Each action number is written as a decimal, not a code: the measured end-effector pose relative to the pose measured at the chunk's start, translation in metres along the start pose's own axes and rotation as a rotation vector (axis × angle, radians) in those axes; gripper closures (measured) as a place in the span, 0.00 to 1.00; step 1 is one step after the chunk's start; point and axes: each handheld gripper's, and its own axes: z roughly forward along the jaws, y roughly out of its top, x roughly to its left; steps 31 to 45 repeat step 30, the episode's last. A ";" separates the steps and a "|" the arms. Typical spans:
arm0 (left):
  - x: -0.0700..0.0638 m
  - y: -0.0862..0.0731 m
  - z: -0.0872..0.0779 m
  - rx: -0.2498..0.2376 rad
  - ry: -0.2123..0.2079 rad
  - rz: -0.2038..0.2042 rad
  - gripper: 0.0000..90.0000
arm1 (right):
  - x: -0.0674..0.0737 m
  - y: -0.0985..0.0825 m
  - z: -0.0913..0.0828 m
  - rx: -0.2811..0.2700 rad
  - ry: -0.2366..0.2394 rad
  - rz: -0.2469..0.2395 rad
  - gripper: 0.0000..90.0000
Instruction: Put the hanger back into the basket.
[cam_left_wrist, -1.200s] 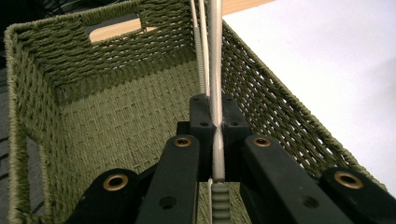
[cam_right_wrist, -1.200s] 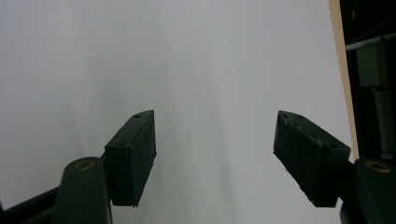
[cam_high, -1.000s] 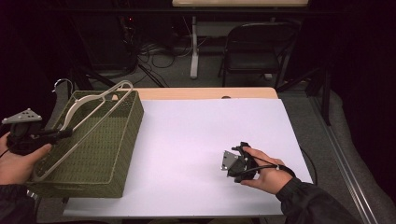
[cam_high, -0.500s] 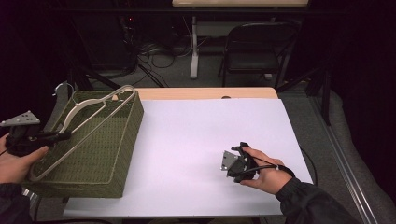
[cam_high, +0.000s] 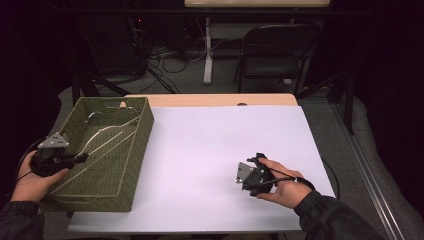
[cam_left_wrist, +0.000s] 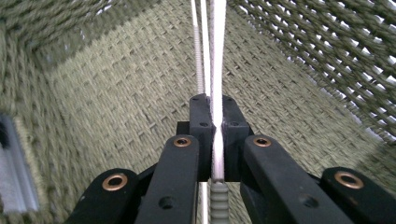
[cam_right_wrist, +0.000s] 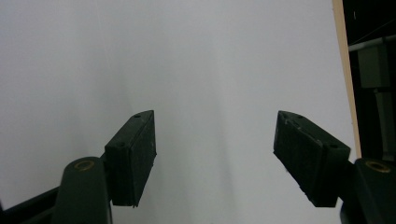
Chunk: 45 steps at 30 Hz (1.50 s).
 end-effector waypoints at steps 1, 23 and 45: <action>-0.001 0.000 0.002 0.016 0.015 0.007 0.96 | 0.000 0.000 0.000 0.001 0.000 0.004 0.33; -0.040 0.004 -0.053 -0.223 0.031 -0.063 0.46 | 0.002 -0.003 -0.007 -0.024 -0.011 0.019 0.33; -0.089 0.008 -0.077 -0.302 0.024 -0.061 0.43 | 0.004 -0.012 -0.016 -0.042 -0.024 0.067 0.32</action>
